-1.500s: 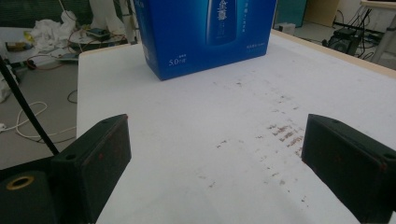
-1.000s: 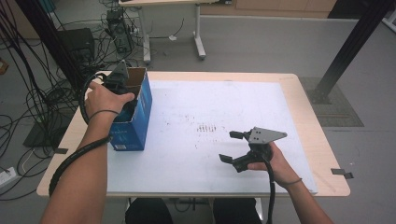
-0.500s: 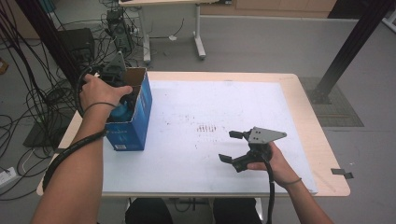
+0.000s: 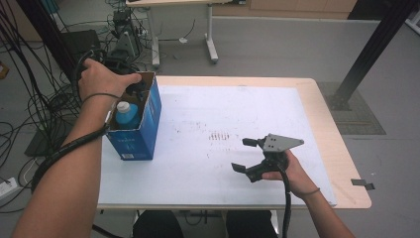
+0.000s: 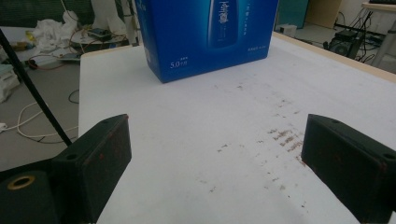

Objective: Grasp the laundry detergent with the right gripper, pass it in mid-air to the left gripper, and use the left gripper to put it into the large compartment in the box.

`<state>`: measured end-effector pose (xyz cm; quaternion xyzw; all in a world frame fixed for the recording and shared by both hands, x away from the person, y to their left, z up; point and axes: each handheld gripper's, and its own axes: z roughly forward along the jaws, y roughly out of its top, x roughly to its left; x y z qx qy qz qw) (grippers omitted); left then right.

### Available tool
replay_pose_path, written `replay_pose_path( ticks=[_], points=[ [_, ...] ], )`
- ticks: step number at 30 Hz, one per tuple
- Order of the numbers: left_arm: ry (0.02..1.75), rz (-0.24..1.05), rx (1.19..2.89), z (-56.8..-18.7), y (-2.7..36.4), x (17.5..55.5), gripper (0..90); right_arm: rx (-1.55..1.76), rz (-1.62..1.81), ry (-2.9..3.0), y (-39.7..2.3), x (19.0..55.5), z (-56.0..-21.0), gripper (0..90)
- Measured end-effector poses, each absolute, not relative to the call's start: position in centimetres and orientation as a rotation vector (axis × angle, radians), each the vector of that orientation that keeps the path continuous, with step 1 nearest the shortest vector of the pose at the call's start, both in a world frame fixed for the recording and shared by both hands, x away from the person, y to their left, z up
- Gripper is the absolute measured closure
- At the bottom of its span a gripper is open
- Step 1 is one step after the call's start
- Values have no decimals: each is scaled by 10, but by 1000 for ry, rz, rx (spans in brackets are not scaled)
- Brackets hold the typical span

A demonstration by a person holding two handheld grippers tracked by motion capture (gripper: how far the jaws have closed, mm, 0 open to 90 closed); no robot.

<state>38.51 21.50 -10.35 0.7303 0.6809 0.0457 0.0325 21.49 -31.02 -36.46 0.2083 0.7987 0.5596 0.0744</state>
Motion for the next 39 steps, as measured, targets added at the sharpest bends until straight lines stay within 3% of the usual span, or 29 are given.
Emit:
replay_pose_path(
  ticks=[16,27,39],
  points=[
    [1880,17,2334,-97,180,383,98,699,1632,2413,-319,215,-355,81],
    [1688,-82,2428,-112,134,379,78,786,1549,2414,-333,212,-348,79],
    [1573,-106,2529,-137,101,368,47,886,1460,2412,-351,208,-337,77]
  ],
)
